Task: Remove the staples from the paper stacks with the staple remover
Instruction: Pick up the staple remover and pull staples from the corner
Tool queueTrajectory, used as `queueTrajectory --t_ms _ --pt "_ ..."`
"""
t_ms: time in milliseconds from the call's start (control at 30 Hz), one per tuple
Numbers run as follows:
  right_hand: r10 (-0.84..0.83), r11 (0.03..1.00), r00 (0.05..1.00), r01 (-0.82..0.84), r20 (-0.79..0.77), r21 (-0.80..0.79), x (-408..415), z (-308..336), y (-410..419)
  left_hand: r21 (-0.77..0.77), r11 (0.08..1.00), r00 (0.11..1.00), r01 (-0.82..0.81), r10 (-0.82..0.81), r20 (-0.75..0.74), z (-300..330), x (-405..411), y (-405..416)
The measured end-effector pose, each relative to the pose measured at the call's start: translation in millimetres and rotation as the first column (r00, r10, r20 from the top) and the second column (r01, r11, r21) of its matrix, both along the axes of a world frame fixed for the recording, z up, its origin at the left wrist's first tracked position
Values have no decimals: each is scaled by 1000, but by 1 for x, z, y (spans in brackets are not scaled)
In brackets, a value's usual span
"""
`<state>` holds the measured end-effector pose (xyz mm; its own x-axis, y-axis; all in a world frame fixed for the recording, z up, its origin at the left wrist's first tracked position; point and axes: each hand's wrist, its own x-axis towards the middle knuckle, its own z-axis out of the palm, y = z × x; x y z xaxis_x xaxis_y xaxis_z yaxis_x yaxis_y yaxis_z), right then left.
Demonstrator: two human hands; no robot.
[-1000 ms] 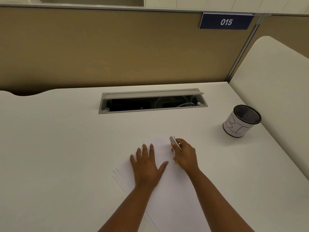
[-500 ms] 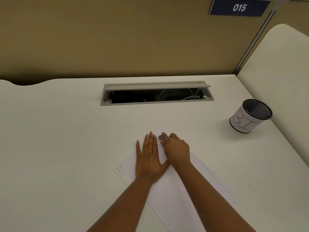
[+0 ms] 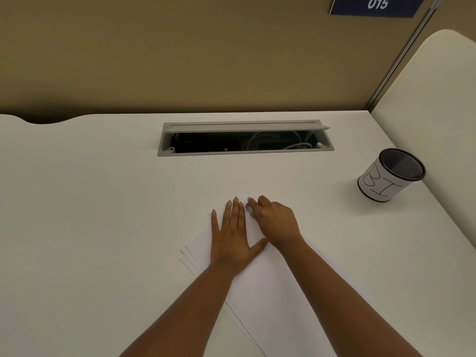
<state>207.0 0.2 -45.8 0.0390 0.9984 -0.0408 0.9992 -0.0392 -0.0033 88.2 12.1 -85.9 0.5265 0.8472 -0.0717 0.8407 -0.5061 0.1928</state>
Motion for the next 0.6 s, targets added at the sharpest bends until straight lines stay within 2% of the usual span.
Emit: queueTrajectory --t_ms 167,300,367,533,600 --pt "-8 1000 1000 8 -4 -5 -4 -1 -1 22 1000 1000 -2 2 -3 -2 -2 0" --pt "-123 992 990 124 -67 8 -11 -1 1 35 999 1000 2 -1 -15 -2 -1 0" --pt "-148 989 988 149 -48 17 -15 -3 3 37 999 1000 3 -2 -25 -2 -1 -1" --pt "-81 996 997 80 20 48 -11 -5 8 51 999 1000 0 1 -10 -2 -1 0" --pt "-109 993 990 114 -95 44 -1 -5 5 45 999 1000 2 -2 15 -3 -2 -1"
